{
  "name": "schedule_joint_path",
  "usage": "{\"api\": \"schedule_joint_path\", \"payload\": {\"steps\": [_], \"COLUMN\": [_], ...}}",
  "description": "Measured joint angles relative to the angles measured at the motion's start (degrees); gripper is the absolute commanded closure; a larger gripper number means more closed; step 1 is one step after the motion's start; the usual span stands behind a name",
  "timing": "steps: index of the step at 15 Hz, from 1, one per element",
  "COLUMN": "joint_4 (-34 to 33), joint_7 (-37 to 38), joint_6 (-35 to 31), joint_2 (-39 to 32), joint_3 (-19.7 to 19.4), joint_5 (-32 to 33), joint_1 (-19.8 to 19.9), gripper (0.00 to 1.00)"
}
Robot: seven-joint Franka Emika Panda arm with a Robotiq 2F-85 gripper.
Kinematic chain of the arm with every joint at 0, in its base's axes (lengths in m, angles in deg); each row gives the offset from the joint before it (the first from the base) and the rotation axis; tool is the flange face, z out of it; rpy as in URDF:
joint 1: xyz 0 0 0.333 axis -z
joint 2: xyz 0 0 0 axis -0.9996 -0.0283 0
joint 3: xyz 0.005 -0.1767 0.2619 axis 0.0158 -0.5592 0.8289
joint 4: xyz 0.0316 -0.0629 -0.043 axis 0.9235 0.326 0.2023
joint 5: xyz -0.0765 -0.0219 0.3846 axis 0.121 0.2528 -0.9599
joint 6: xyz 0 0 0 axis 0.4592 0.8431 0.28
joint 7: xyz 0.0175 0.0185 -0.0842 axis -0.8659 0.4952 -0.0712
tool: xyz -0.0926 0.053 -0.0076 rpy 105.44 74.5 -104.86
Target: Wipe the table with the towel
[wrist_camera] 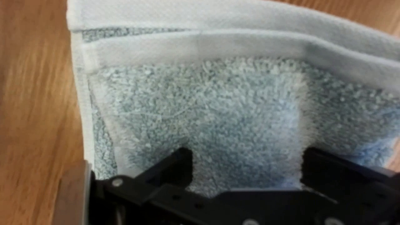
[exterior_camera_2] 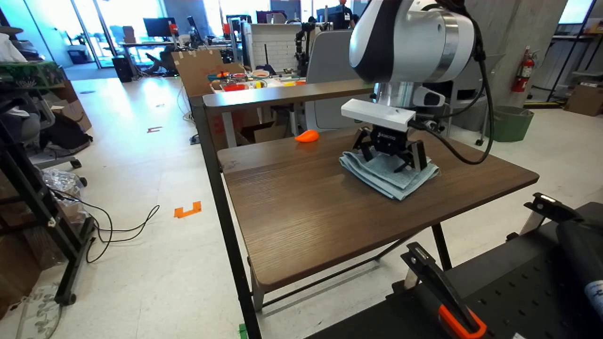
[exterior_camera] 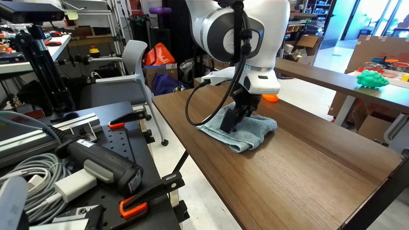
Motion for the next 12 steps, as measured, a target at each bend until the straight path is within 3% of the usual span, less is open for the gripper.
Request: {"api": "schedule_joint_path", "payload": {"steps": [8, 12], "joint_4": [-9.6, -11.2], "joint_7": [0.2, -0.1], "joint_6": [0.0, 0.0], "joint_2": [-4.7, -5.9], "joint_3": [0.1, 1.2], "joint_5": [-7.5, -6.9], "joint_1": [9.0, 8.4], "gripper": [0.0, 0.0]}}
